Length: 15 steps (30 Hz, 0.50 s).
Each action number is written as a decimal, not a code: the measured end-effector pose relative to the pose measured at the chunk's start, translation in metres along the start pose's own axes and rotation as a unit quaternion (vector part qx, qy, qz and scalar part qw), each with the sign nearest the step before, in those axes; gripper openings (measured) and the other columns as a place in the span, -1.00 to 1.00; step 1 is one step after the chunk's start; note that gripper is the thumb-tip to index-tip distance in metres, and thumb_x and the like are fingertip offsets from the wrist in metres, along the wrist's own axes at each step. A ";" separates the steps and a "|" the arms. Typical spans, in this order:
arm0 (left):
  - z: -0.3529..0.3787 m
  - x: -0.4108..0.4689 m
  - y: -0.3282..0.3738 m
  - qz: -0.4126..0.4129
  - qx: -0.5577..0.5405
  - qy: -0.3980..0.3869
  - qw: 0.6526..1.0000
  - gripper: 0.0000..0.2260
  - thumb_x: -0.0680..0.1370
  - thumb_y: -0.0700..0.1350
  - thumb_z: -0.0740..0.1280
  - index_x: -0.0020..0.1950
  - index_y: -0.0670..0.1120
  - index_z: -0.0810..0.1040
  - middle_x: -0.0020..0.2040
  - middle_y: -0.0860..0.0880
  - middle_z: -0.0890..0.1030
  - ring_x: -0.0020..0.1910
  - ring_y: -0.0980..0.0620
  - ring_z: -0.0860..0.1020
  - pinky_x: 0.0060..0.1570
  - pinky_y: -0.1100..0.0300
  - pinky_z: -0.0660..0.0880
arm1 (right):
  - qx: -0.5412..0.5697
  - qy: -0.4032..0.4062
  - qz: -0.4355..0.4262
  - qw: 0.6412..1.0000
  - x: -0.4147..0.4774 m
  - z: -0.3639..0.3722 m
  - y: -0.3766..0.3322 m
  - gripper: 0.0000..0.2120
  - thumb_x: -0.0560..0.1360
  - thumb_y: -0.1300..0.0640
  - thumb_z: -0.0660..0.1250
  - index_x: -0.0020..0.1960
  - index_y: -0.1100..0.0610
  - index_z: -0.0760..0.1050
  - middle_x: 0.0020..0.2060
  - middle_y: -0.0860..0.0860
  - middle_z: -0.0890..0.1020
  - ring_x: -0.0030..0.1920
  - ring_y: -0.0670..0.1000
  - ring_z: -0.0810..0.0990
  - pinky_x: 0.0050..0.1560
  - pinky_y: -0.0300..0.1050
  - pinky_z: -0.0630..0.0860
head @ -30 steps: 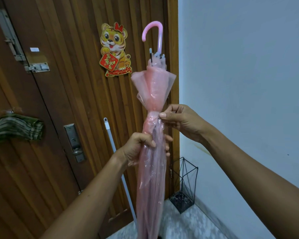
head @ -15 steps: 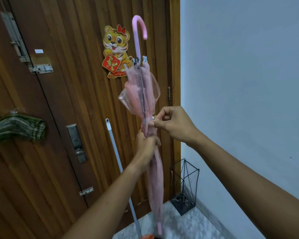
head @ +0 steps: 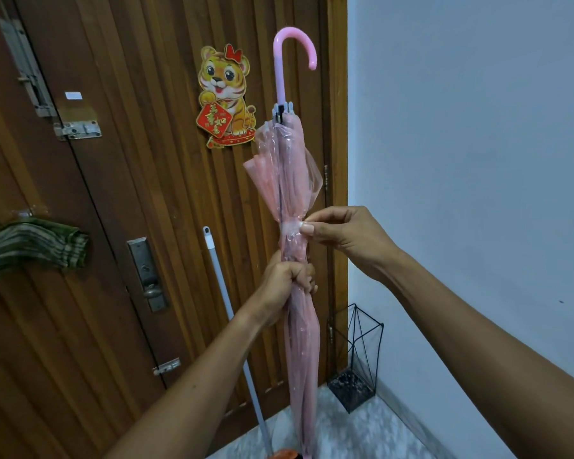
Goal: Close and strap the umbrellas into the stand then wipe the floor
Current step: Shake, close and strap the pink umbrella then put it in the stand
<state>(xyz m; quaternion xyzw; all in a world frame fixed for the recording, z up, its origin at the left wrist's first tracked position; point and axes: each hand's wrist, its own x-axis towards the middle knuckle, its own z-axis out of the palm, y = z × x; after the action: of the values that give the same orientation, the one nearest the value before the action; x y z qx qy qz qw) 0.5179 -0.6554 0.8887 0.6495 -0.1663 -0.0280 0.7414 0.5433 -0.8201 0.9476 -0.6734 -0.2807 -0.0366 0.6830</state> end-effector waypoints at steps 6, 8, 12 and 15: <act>0.001 -0.002 0.005 0.007 -0.059 -0.039 0.998 -0.78 0.33 -0.21 0.20 -0.03 -0.17 0.39 -0.35 -0.11 0.32 -0.40 -0.01 0.36 -0.24 0.08 0.42 | 0.004 -0.021 0.039 0.999 0.003 -0.006 0.001 -0.61 0.30 0.02 0.57 0.06 0.19 0.72 0.00 0.13 0.74 0.14 0.23 0.67 0.33 0.28 0.48; 0.001 -0.003 0.008 0.023 -0.071 -0.046 0.996 -0.78 0.43 -0.04 0.23 -0.05 -0.18 0.41 -0.35 -0.14 0.34 -0.39 -0.04 0.35 -0.23 0.06 0.40 | 0.009 -0.023 0.046 0.999 0.004 -0.006 0.002 -0.61 0.31 0.04 0.56 0.07 0.22 0.71 0.00 0.14 0.74 0.09 0.18 0.70 0.32 0.27 0.49; 0.001 -0.001 0.007 0.014 -0.070 -0.040 0.997 -0.57 0.60 0.19 0.14 -0.04 -0.19 0.47 -0.35 -0.15 0.37 -0.40 -0.06 0.37 -0.26 0.07 0.42 | 0.056 -0.052 0.078 0.994 0.008 -0.011 0.002 -0.76 0.39 0.18 0.52 0.02 0.27 0.69 -0.14 0.13 0.74 -0.12 0.05 0.70 0.17 0.08 0.50; 0.002 0.002 0.003 -0.001 -0.065 -0.039 0.997 -0.50 0.62 0.23 0.09 0.01 -0.20 0.51 -0.36 -0.14 0.37 -0.41 -0.04 0.38 -0.27 0.06 0.39 | 0.070 -0.074 0.109 0.989 0.011 -0.015 0.006 -0.81 0.45 0.22 0.51 0.02 0.30 0.67 -0.31 0.06 0.69 -0.29 -0.01 0.60 -0.01 -0.03 0.50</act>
<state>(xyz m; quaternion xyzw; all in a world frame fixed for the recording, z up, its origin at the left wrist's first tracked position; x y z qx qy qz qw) 0.5187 -0.6577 0.8927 0.5986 -0.1924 -0.0650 0.7749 0.5601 -0.8305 0.9484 -0.6513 -0.2572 0.1081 0.7057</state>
